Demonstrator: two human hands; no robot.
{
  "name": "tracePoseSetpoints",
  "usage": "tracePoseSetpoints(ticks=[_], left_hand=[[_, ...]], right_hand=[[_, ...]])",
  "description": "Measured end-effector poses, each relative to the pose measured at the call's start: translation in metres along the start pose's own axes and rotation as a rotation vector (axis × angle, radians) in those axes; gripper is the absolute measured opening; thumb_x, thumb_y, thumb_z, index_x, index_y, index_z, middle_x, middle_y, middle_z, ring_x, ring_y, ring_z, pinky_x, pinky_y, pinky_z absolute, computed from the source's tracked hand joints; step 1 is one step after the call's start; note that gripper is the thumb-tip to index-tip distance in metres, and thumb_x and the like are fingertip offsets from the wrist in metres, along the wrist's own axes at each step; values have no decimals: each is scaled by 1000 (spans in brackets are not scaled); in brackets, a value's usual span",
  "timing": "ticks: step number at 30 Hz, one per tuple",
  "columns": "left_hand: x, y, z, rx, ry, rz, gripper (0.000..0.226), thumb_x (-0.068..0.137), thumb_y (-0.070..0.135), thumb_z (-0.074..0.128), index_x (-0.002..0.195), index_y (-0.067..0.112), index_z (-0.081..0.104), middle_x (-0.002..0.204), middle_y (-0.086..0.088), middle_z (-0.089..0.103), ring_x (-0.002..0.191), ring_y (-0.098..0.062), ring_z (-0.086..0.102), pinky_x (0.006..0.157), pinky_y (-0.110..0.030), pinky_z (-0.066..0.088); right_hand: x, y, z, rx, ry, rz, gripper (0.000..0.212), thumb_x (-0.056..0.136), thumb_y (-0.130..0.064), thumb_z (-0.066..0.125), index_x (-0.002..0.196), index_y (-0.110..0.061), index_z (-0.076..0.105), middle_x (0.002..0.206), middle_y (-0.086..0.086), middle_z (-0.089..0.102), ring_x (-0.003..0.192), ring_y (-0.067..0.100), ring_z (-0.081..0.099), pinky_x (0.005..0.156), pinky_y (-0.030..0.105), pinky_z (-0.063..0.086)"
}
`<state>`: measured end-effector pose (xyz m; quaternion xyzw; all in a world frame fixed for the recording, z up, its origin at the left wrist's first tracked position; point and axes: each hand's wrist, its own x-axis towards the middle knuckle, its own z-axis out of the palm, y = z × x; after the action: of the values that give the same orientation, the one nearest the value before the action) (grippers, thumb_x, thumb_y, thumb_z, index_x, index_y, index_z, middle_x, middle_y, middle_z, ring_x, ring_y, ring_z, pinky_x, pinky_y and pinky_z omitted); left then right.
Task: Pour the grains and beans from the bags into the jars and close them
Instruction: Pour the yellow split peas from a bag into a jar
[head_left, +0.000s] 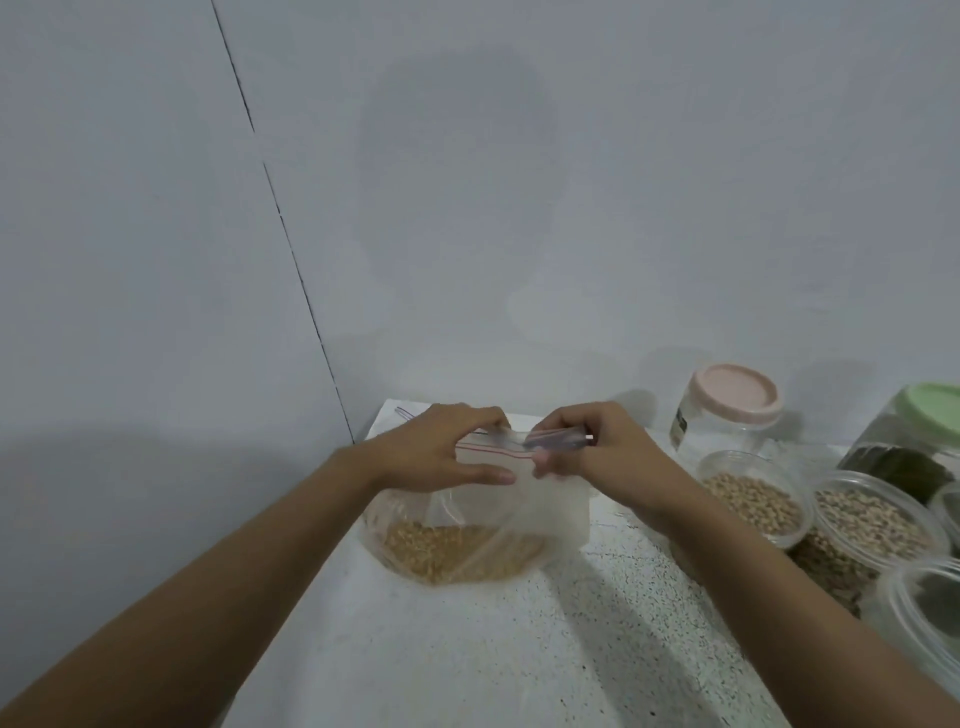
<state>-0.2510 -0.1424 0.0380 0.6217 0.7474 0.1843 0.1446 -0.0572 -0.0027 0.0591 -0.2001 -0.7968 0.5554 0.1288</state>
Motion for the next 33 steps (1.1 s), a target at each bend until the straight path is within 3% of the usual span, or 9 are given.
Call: tracePoseSetpoints(ticks=[4, 8, 13, 16, 21, 24, 26, 30, 33], left_hand=[[-17, 15, -22, -56, 1, 56, 28, 86, 58, 74, 88, 33, 62, 83, 14, 62, 80, -9, 58, 72, -31, 46], [-36, 36, -45, -136, -55, 38, 21, 91, 43, 75, 88, 23, 69, 74, 1, 69, 72, -17, 67, 71, -40, 54], [-50, 57, -56, -91, -25, 36, 27, 98, 39, 65, 90, 14, 69, 76, 2, 71, 73, -14, 69, 69, -32, 53], [-53, 73, -54, -132, 63, 19, 25, 100, 33, 64, 81, 17, 65, 71, 4, 71, 68, -12, 71, 64, -20, 48], [-48, 105, -52, -258, 102, -62, 25, 101, 30, 63, 86, 11, 67, 74, -4, 75, 68, -21, 75, 74, -35, 57], [-46, 131, -46, -360, 108, -151, 26, 102, 27, 61, 87, 6, 68, 76, -9, 77, 69, -25, 76, 61, -18, 48], [-47, 146, -43, -442, 106, -199, 27, 102, 25, 61, 90, 2, 69, 77, -11, 77, 71, -28, 76, 60, -15, 46], [-45, 172, -31, -574, 112, -217, 27, 102, 19, 59, 93, -3, 70, 80, -17, 77, 74, -34, 76, 82, -41, 55], [-41, 187, -15, -639, 156, -227, 27, 103, 14, 57, 94, -9, 68, 77, -23, 75, 78, -46, 72, 78, -56, 56]], right_hand=[[-15, -6, -7, 26, -10, -60, 6, 88, 1, 74, 90, -5, 76, 84, 14, 76, 81, 26, 74, 72, 29, 59], [-26, -9, -7, 81, 60, -129, 3, 87, 3, 74, 88, 0, 74, 81, 17, 74, 74, 21, 73, 67, 27, 56], [-36, -14, -10, 94, 156, -258, 7, 86, 1, 76, 89, -6, 76, 80, 14, 75, 79, 32, 73, 72, 41, 58], [-37, -18, -12, 112, 247, -319, 9, 86, 0, 77, 89, -9, 77, 78, 8, 75, 75, 25, 73, 68, 33, 56], [-31, -21, -23, 161, 340, -361, 18, 86, 1, 77, 85, -16, 75, 73, -5, 73, 66, 13, 69, 65, 20, 51], [-36, -24, -34, 190, 338, -362, 21, 86, 4, 75, 85, -17, 73, 76, -6, 73, 66, 13, 68, 67, 20, 52], [-39, -25, -38, 205, 347, -382, 20, 85, 4, 76, 88, -15, 71, 82, -5, 72, 71, 9, 66, 68, 20, 52], [-50, -17, -44, 116, 479, -372, 31, 84, -17, 83, 109, -23, 66, 98, -16, 66, 94, -1, 63, 82, 23, 52], [-66, -6, -44, 53, 551, -320, 48, 82, -33, 84, 121, -30, 59, 119, -11, 61, 114, 0, 56, 94, 23, 47]])
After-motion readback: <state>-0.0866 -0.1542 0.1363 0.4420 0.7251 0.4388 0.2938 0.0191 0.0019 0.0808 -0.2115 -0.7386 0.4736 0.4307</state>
